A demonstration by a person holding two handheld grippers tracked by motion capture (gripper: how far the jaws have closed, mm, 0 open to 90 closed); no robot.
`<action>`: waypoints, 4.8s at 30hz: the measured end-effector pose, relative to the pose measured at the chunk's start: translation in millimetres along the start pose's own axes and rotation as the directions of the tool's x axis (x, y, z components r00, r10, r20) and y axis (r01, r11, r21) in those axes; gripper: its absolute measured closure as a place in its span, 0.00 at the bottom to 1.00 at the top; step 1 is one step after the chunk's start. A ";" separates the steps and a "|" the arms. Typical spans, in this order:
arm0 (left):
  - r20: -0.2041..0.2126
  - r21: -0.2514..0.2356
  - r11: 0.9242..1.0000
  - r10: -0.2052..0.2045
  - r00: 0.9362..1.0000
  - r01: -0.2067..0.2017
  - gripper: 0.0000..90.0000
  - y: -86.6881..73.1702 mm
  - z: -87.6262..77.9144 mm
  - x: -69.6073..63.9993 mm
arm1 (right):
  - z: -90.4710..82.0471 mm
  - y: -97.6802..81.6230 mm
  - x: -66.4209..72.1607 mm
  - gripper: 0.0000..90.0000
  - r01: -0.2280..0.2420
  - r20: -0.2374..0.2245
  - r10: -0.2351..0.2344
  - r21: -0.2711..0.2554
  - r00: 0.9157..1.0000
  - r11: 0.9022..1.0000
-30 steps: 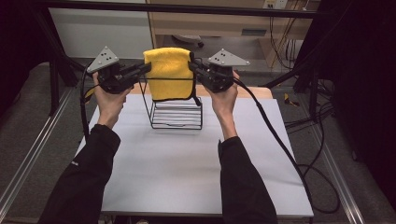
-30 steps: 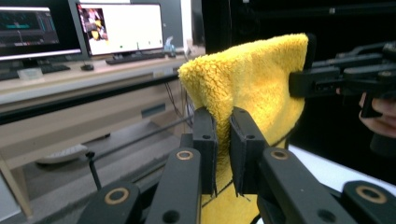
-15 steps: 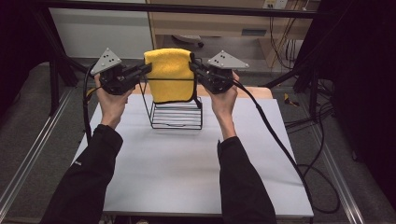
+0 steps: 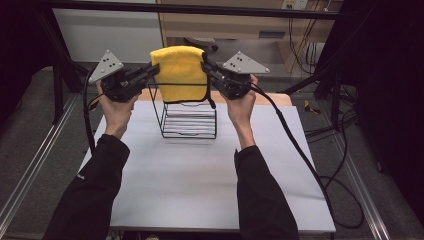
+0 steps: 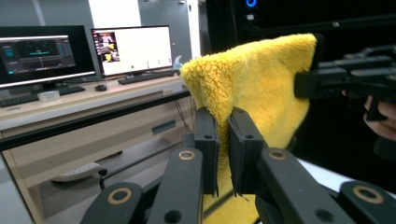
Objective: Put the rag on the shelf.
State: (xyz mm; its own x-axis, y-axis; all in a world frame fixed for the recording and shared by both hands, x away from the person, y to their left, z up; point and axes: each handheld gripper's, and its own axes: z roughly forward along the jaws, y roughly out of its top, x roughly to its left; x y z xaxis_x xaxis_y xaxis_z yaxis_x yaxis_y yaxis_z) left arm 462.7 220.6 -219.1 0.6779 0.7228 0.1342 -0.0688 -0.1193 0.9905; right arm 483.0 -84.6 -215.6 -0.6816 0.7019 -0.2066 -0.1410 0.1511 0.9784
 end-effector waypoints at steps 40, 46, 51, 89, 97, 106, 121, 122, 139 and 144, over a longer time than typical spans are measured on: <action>0.072 0.083 0.981 -0.180 0.981 0.174 0.66 4.4 -2.7 -2.6 | -17.1 -4.3 5.4 0.94 -0.073 -0.090 0.077 0.051 0.993 0.996; 0.095 0.105 0.975 -0.204 0.974 0.194 0.65 11.3 6.8 -0.4 | -20.3 -5.0 4.2 0.95 -0.070 -0.109 0.075 0.045 0.991 0.997; 0.100 0.107 0.982 -0.169 0.980 0.158 0.85 16.2 3.8 -5.5 | -23.1 -3.8 4.8 0.94 -0.054 -0.105 0.058 0.043 0.993 0.998; 0.060 -0.095 0.994 -0.039 0.997 0.045 0.90 17.2 -0.5 -20.9 | -17.0 18.4 3.4 0.92 -0.029 -0.028 0.033 0.139 0.999 0.990; 0.041 0.023 0.999 0.034 0.999 -0.035 0.88 -7.2 -12.8 -27.6 | -20.7 -1.5 20.2 0.92 0.037 -0.034 -0.032 0.154 0.999 0.987; 0.038 0.104 0.994 0.014 0.999 -0.018 0.86 -18.2 -9.9 -25.6 | -18.6 -12.7 28.9 0.91 0.061 -0.026 -0.057 0.174 0.998 0.983; 0.047 0.229 0.973 -0.028 0.998 0.016 0.87 -32.3 -4.7 -28.0 | -21.3 -18.2 23.8 0.72 -0.058 -0.088 0.084 0.263 0.993 0.963; 0.046 0.240 0.971 -0.032 0.998 0.020 0.87 -33.0 -4.5 -27.7 | -21.9 -18.9 26.1 0.78 -0.046 -0.084 0.071 0.271 0.994 0.961; -0.029 0.286 0.934 -0.215 0.976 0.214 0.40 -19.7 -29.8 -9.9 | -29.1 -50.0 34.7 0.74 -0.040 -0.058 0.064 0.348 0.996 0.937; -0.045 0.311 0.914 -0.260 0.964 0.261 0.33 -31.3 -16.7 -9.5 | -46.4 -42.3 31.4 0.54 -0.087 -0.080 0.118 0.319 0.990 0.944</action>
State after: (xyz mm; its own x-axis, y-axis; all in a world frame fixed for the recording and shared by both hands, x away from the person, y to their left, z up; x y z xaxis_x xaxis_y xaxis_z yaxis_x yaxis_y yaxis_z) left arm 446.2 228.7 -250.9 0.6391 0.7585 -0.1271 0.3418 -0.1321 0.9305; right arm 434.2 -101.3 -263.3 -0.7488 0.6569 -0.0887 0.1554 0.3040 0.9399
